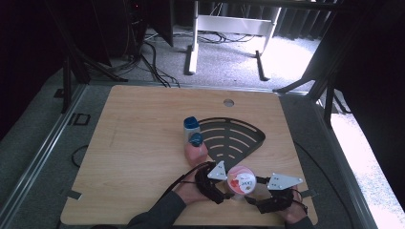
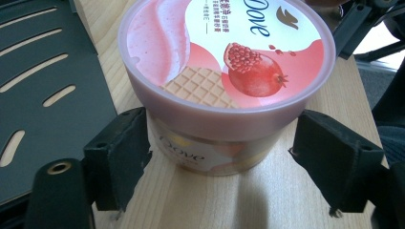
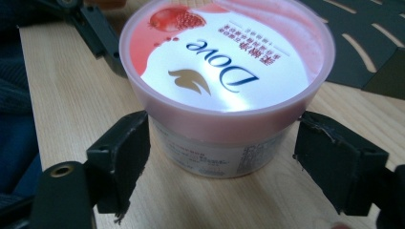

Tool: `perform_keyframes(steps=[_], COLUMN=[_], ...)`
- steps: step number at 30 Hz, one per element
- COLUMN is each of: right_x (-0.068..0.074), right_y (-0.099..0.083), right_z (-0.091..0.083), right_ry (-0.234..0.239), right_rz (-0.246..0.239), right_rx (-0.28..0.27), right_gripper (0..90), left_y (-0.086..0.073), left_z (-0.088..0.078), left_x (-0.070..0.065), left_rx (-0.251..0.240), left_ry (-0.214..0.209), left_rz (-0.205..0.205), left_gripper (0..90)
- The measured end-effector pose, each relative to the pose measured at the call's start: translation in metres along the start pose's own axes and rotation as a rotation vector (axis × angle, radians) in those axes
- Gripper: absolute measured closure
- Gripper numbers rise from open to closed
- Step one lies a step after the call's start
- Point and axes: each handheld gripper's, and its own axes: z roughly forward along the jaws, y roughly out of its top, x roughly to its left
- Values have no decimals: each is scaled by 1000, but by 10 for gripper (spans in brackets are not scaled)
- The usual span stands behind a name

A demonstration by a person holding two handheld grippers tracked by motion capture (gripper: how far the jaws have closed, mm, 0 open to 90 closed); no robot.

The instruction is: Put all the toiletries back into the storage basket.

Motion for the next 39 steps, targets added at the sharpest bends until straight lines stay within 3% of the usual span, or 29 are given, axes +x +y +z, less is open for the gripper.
perform_keyframes(steps=[12, 26, 39], right_x=[1, 0, -2], right_y=[0, 2, 11], right_z=[-1, -3, -7], right_ry=[-11, -20, -29], right_rz=[-16, 3, -6], right_rx=[4, 18, -4], right_gripper=[209, 194, 186], left_y=[0, 6, 14], left_z=[1, 1, -6], left_x=[-5, -9, -7], left_rx=[-10, -9, -21], left_ry=[31, 60, 78], left_rz=[6, 28, 28], left_gripper=[194, 193, 192])
